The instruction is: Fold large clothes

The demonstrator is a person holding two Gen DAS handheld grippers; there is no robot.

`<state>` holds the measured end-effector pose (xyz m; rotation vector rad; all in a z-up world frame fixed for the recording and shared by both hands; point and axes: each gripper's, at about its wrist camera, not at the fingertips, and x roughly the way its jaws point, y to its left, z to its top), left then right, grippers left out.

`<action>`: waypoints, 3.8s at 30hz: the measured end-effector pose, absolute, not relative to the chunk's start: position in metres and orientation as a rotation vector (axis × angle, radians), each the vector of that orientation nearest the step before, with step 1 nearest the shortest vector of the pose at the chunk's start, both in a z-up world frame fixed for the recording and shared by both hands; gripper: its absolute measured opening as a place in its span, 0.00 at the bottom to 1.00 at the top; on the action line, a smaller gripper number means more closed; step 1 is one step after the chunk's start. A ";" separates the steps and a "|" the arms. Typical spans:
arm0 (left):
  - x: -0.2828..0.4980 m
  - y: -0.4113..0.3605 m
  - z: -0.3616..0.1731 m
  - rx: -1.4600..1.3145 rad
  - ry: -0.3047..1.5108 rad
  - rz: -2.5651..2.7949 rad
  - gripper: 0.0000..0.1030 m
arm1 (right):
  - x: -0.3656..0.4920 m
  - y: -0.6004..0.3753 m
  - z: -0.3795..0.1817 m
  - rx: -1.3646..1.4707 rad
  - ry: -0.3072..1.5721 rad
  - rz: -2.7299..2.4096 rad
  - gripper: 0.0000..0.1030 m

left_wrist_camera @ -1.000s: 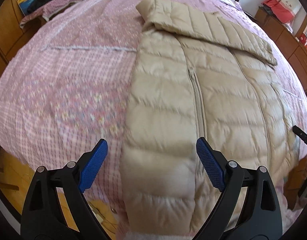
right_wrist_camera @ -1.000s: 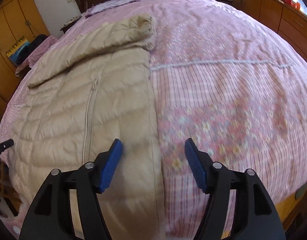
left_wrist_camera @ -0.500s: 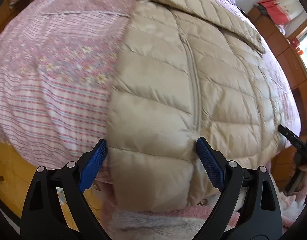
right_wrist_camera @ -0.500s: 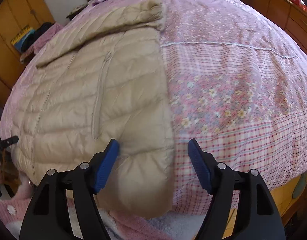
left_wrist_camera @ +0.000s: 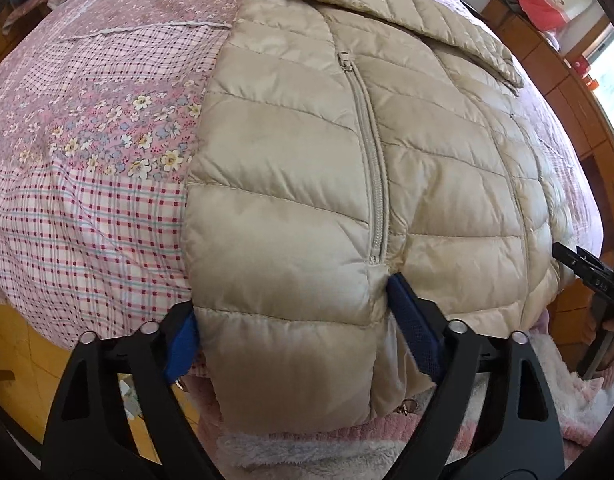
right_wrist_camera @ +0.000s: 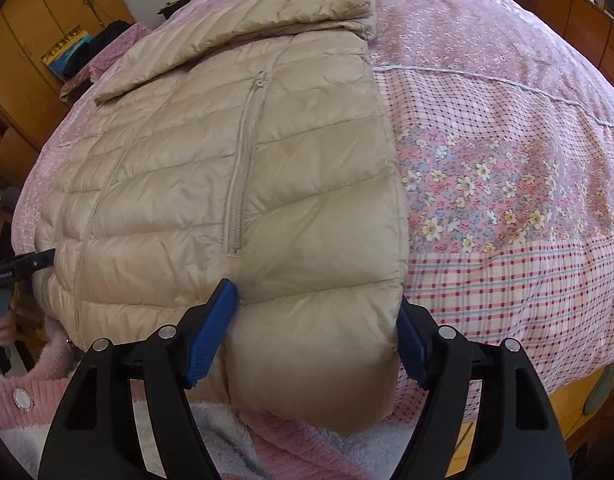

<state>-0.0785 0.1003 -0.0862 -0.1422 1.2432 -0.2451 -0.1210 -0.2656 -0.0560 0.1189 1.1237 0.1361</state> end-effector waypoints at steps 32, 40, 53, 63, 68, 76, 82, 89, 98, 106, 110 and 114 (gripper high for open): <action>-0.134 0.135 0.029 -0.249 1.133 -0.428 0.12 | -0.166 -0.278 0.032 0.269 0.913 0.229 0.13; -0.120 0.128 0.056 -0.262 1.074 -0.414 0.12 | -0.151 -0.278 0.062 0.266 0.845 0.247 0.13; -0.035 0.123 0.100 -0.263 0.901 -0.342 0.12 | -0.092 -0.286 0.093 0.281 0.717 0.146 0.13; 0.046 0.105 0.092 -0.189 0.871 -0.247 0.12 | -0.023 -0.282 0.093 0.238 0.705 0.092 0.13; 0.084 0.097 0.073 -0.177 0.892 -0.195 0.12 | 0.010 -0.282 0.078 0.215 0.722 0.062 0.13; 0.133 0.090 0.020 -0.187 0.975 -0.135 0.12 | 0.065 -0.279 0.029 0.176 0.821 0.013 0.14; 0.155 0.087 -0.010 -0.176 1.020 -0.117 0.15 | 0.089 -0.273 -0.005 0.136 0.868 -0.011 0.21; 0.170 0.079 -0.030 -0.144 1.044 -0.113 0.16 | 0.105 -0.271 -0.029 0.128 0.914 -0.012 0.22; 0.163 0.079 -0.023 -0.146 1.027 -0.110 0.17 | 0.107 -0.271 -0.033 0.157 0.923 -0.021 0.24; 0.140 0.094 0.008 -0.182 1.007 -0.148 0.38 | 0.104 -0.271 -0.020 0.153 0.911 0.001 0.30; 0.130 0.099 0.019 -0.211 0.999 -0.174 0.51 | 0.099 -0.273 -0.009 0.169 0.901 0.008 0.34; 0.118 0.099 0.030 -0.203 0.978 -0.183 0.68 | 0.091 -0.275 0.005 0.195 0.887 0.036 0.49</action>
